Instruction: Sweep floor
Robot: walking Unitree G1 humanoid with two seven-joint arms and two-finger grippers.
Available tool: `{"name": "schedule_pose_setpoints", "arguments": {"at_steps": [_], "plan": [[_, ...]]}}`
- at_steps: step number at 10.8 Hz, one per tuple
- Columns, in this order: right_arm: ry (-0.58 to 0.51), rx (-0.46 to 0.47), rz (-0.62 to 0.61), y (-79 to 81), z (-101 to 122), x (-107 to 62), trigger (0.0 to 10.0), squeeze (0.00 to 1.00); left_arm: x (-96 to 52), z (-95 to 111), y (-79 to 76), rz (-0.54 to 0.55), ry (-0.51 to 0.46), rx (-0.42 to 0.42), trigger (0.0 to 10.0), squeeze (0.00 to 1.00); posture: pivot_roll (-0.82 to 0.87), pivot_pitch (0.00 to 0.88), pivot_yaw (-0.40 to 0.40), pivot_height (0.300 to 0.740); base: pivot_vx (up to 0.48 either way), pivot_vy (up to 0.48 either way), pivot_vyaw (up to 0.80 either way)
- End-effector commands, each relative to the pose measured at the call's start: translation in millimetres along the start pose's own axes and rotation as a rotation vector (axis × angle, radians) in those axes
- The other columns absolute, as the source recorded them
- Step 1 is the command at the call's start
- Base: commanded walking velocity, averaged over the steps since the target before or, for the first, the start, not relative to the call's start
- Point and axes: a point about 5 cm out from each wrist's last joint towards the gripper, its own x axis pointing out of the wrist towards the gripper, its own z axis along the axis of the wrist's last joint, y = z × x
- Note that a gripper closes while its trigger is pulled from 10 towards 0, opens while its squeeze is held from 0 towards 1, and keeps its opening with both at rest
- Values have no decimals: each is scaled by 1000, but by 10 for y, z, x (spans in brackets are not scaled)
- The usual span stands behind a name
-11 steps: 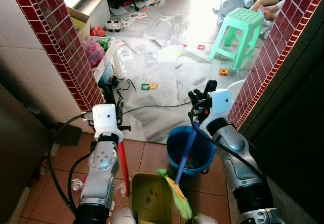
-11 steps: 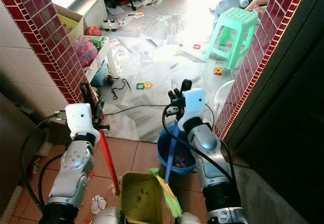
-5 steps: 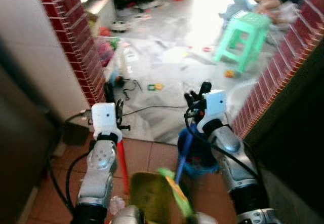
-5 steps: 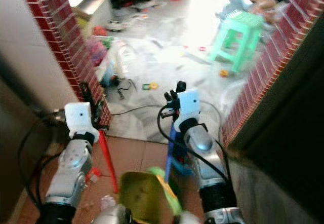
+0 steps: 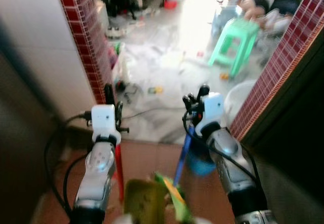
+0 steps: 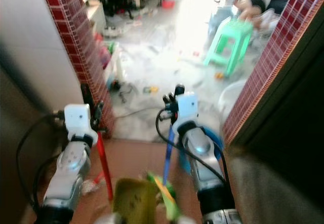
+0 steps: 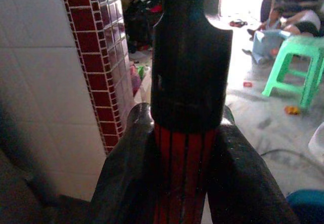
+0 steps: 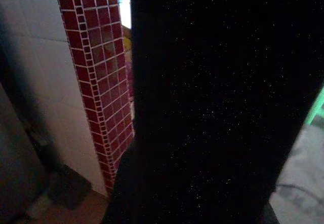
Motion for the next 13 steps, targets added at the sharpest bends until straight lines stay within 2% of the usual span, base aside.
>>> {"name": "schedule_pose_setpoints", "arguments": {"at_steps": [1,5,8,10,13], "plan": [[17,-1,-18,-50,-23,-15,10000,0,32,163,-89,-41,-74,-13,10000,0,-22,0,35,740,0,0,0],[31,-20,-26,-60,-48,-3,10000,0,38,189,-111,-67,-86,-16,10000,0,-17,0,31,740,0,0,0],[14,-90,-72,-114,-24,10,10000,0,44,184,-109,-65,-79,2,10000,0,-14,0,31,740,0,0,0],[0,-169,-115,-178,-3,-10,10000,0,62,256,-44,-26,-116,21,10000,0,-17,0,38,740,0,0,0],[-14,-179,-135,-182,1,-13,10000,0,87,326,-59,-22,-138,26,10000,0,-14,0,37,740,0,0,800]]}}
